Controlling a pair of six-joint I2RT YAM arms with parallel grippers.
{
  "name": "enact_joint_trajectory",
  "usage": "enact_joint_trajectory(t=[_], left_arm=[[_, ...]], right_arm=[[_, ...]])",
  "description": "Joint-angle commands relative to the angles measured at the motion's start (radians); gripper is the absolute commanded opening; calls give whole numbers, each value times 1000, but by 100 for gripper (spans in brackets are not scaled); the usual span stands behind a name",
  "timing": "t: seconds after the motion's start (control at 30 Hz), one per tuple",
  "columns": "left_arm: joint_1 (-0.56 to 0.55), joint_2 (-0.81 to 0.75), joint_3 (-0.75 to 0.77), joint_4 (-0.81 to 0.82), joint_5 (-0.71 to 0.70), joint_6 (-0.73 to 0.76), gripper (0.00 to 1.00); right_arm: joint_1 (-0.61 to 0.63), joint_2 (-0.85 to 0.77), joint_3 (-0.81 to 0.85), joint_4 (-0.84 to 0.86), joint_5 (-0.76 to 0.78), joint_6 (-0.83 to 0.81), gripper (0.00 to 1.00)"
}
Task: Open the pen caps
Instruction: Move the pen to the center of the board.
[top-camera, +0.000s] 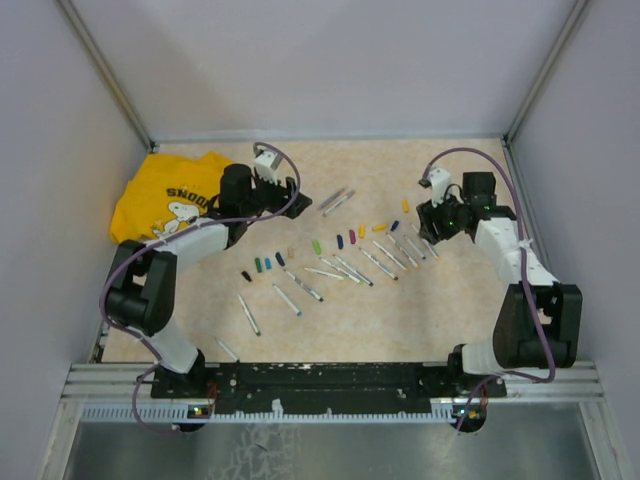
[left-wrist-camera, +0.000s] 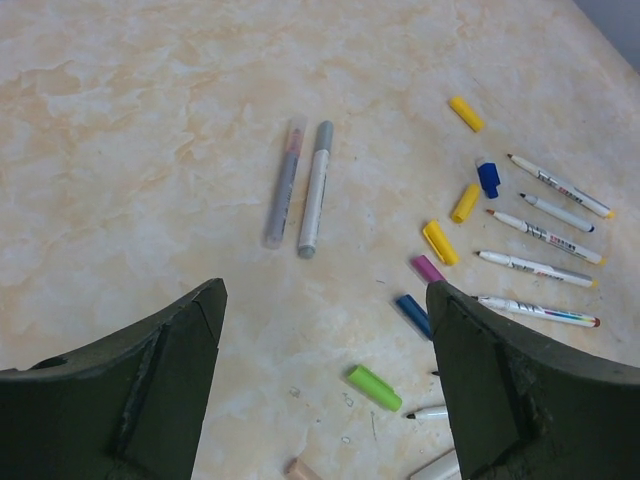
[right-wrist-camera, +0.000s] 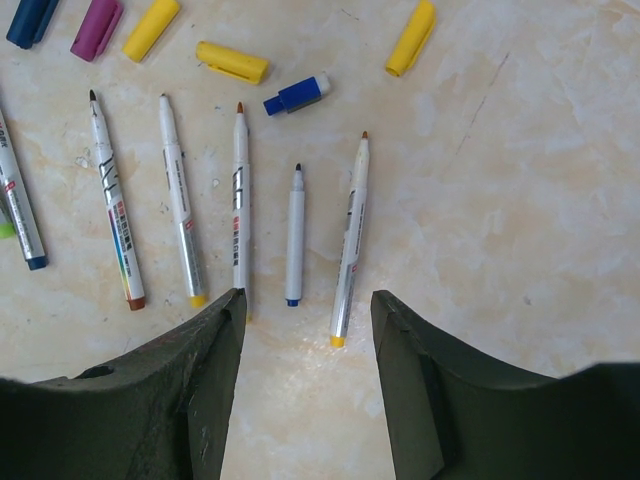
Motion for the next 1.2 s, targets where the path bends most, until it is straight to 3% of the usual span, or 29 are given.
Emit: enact_joint_trajectory(t=[0.0,0.47,1.17], left_arm=[[1,51,57,-18,89,8,85],[-7,155,200,-253,36,50,77],[-48,194,269,-344,-44,104,77]], right_arm=[[13,-33,11,11,-15,-15,53],[23,-28,14,9,-11,-17,53],[29,-22,14,6,-6,-19,53]])
